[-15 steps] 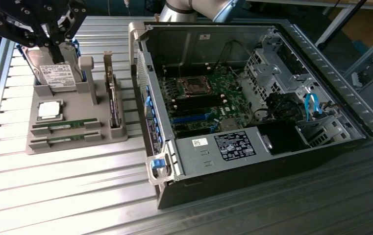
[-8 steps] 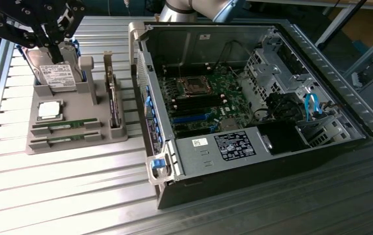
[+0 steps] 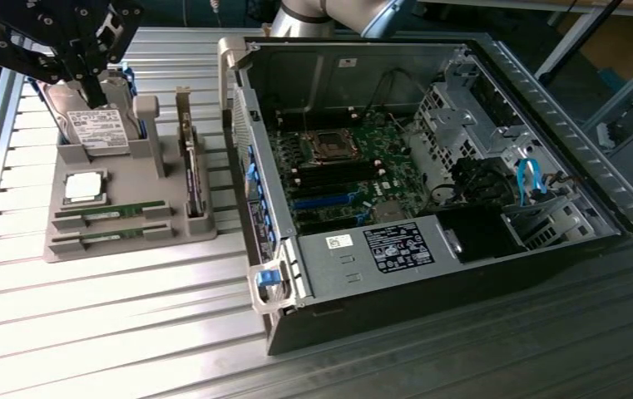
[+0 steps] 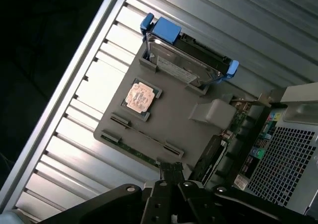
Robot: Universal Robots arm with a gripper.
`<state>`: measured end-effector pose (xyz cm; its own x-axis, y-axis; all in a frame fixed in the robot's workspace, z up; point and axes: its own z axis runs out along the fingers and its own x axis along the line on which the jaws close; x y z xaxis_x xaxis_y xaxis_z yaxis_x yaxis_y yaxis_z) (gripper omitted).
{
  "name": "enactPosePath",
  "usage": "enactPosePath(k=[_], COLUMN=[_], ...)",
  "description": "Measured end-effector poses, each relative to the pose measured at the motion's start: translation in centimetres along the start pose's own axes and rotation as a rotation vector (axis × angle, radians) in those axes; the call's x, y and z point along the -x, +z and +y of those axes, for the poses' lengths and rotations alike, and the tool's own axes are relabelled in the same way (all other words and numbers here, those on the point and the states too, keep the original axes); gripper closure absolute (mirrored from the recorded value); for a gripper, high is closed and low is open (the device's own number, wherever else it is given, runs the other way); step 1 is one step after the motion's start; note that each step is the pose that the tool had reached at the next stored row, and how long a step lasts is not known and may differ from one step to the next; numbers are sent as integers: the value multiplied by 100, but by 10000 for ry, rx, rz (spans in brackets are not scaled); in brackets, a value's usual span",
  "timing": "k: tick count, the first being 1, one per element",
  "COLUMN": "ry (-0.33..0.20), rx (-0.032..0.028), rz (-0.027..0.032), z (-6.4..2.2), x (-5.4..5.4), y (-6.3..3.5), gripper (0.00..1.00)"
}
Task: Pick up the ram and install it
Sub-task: 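Pick up the ram and move it above insertion slot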
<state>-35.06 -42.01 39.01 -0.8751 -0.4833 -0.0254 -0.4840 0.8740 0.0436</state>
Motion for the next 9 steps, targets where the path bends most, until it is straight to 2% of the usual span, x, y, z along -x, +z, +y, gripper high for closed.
enactPosePath(k=[9], ry=[-692], rx=[17], rz=[32], z=[3], x=[-5], y=[-1], gripper=[90])
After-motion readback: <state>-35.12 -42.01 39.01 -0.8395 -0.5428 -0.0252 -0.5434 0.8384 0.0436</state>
